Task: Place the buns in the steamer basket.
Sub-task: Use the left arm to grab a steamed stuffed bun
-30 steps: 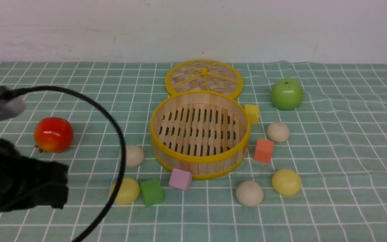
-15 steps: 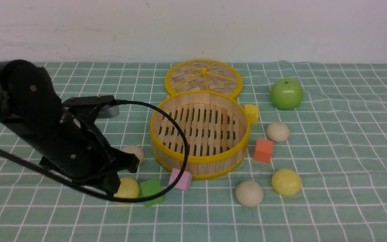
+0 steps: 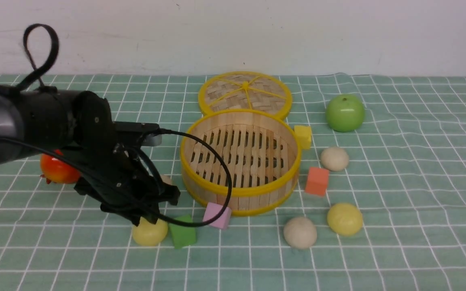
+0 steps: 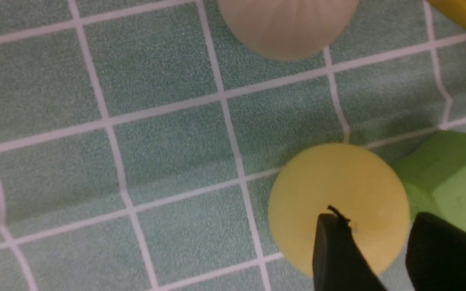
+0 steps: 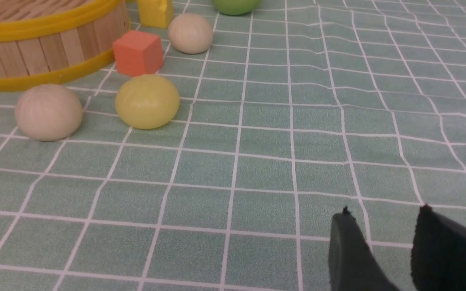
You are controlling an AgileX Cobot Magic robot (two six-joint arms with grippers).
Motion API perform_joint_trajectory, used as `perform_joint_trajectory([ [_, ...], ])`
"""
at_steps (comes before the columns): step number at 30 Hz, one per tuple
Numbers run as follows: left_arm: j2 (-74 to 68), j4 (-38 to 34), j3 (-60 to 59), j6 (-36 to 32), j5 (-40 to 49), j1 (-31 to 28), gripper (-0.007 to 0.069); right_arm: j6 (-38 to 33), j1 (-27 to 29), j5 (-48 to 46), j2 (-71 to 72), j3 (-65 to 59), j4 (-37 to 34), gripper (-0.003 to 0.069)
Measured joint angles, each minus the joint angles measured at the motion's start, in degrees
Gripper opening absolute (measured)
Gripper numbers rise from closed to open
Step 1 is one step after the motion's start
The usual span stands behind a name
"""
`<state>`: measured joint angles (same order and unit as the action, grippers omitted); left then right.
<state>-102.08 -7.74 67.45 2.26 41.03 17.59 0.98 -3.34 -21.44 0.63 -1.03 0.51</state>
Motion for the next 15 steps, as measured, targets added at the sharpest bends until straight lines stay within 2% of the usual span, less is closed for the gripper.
perform_joint_trajectory([
  [7,-2.2,-0.1,0.0,0.0,-0.5,0.0,0.0227,0.0,0.0,0.0,0.0,0.0,0.0,0.024],
  [9,-2.6,-0.1,0.1,0.0,-0.6,0.0,0.0185,0.0,0.0,0.0,0.0,0.0,0.0,0.024],
  [13,-3.1,0.6,0.1,0.0,-0.7,0.0,0.0008,0.0,0.0,0.0,0.0,0.0,0.0,0.024],
  [15,-2.6,0.7,0.4,0.0,0.1,0.0,-0.0013,0.0,0.0,0.0,0.0,0.0,0.0,0.024],
])
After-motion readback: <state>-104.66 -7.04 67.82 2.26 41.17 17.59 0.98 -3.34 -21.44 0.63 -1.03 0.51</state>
